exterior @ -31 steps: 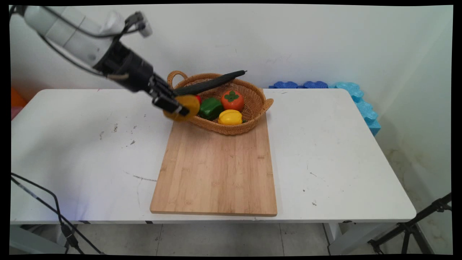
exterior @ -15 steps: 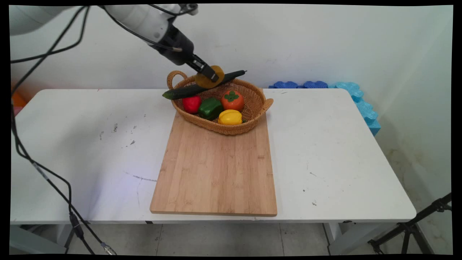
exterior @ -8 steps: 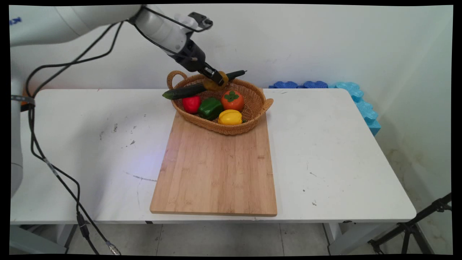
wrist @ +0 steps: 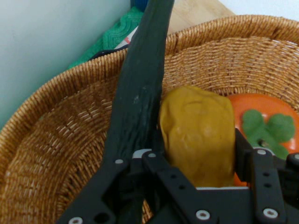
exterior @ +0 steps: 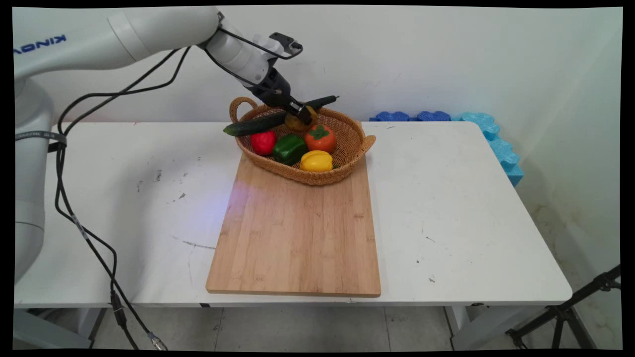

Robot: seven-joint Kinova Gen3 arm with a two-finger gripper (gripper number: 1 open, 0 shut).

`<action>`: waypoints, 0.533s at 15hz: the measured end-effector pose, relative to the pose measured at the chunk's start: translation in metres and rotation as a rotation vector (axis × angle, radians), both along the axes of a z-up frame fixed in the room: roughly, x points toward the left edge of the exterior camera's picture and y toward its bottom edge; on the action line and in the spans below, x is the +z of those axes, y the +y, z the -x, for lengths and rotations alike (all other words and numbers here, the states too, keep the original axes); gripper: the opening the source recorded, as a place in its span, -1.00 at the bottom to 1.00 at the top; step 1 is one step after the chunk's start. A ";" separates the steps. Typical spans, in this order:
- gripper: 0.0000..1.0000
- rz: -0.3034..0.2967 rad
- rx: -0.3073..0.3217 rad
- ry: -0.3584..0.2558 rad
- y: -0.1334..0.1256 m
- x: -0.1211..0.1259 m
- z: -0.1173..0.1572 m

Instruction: Place the picked object in the vegetable basket

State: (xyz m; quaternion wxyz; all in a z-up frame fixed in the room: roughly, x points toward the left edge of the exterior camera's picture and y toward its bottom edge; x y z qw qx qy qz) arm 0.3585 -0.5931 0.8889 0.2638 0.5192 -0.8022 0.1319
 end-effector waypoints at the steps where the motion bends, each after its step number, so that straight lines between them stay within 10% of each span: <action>1: -1.00 -0.002 0.001 -0.001 -0.002 -0.003 0.001; 3: -1.00 -0.003 0.001 -0.001 -0.004 -0.007 0.003; 4: 1.00 -0.003 0.001 -0.001 -0.005 -0.009 0.004; 8: 1.00 0.005 -0.009 0.004 -0.008 -0.012 0.009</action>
